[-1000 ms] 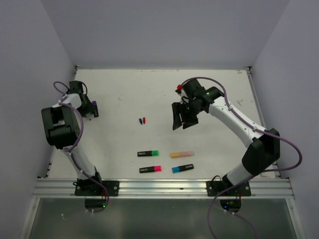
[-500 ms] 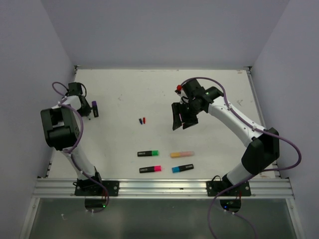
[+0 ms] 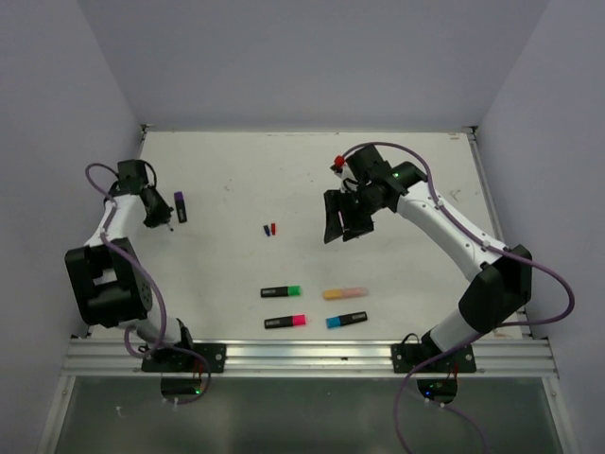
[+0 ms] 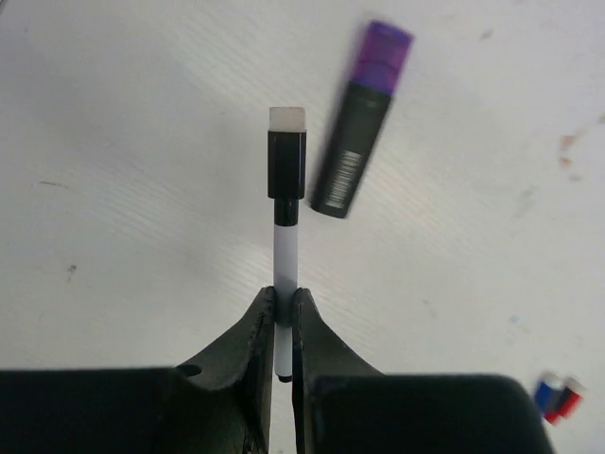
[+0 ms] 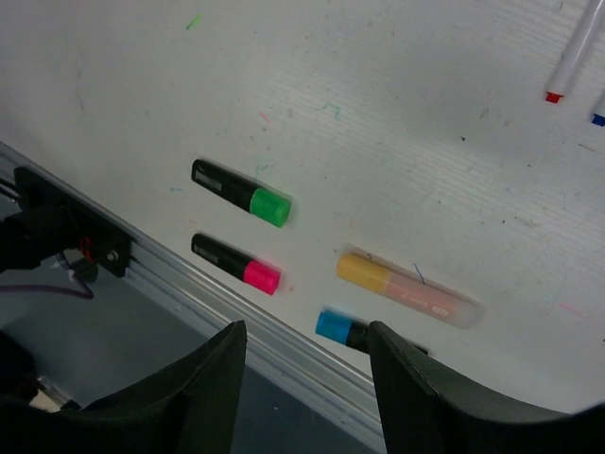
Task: Open the pen caps
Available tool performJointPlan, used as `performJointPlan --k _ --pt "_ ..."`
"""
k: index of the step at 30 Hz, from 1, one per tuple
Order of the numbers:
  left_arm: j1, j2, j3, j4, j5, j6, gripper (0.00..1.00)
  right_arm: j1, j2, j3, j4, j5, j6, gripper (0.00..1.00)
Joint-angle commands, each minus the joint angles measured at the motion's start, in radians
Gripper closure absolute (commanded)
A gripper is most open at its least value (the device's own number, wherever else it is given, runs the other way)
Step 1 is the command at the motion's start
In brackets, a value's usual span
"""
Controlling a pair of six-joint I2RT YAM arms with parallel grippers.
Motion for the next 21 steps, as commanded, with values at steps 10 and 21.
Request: performJointPlan --k 10,21 --pt "-0.477 -0.45 -0.178 0.247 0.357 -0.518 1.0 0.009 0.025 0.035 0.29 -0.338 0.178 0.39" --pt "-0.713 -0.397 -0.131 0.423 0.402 -0.666 1.0 0.015 0.097 0.021 0.592 -0.363 0.394 0.42"
